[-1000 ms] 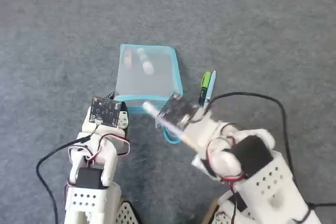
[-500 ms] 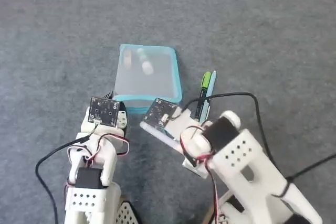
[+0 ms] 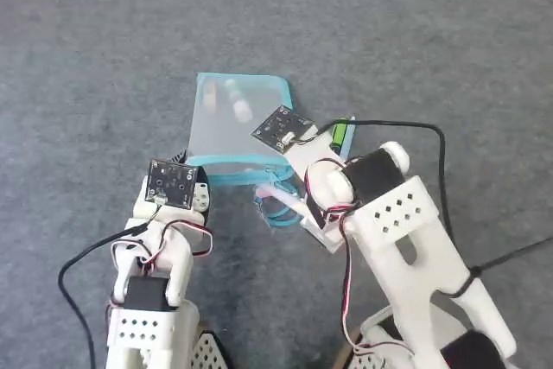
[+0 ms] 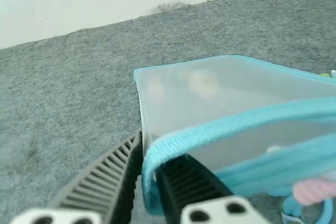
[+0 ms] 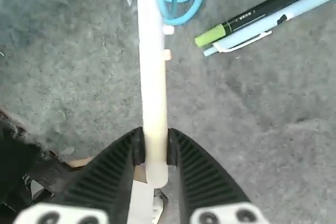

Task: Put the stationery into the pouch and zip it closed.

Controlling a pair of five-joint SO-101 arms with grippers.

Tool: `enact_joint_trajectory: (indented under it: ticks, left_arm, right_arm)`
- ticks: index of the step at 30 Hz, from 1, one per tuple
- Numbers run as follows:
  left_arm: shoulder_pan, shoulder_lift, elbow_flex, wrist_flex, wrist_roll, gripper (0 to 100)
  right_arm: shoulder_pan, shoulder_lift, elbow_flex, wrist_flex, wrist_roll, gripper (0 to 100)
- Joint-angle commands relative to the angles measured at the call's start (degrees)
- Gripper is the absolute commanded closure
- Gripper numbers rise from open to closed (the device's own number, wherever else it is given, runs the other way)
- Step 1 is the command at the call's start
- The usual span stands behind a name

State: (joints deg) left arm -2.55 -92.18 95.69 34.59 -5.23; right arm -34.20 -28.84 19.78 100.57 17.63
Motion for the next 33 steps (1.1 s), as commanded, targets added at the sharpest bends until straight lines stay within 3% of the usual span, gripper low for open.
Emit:
enact_joint_trajectory:
  ticks: [1,6,17,33]
  left_arm:
    - [0.18,-0.79,-0.66,-2.37,-0.53,99]
    - [0.18,-0.79,-0.66,-2.37,-0.53,99]
    - [0.18,-0.79,-0.66,-2.46,-0.53,99]
    - [0.18,-0.79,-0.66,-2.37,-0.53,99]
  right_arm:
    - [-0.40,-0.31,-2.37,2.24,5.54,99.1]
    - [-5.14,-0.40,-0.70,2.24,8.79,99.1]
    - [-5.41,-14.46,-1.23,2.24,5.54,99.1]
    - [-5.58,-15.96,-1.05,2.42,4.31,99.1]
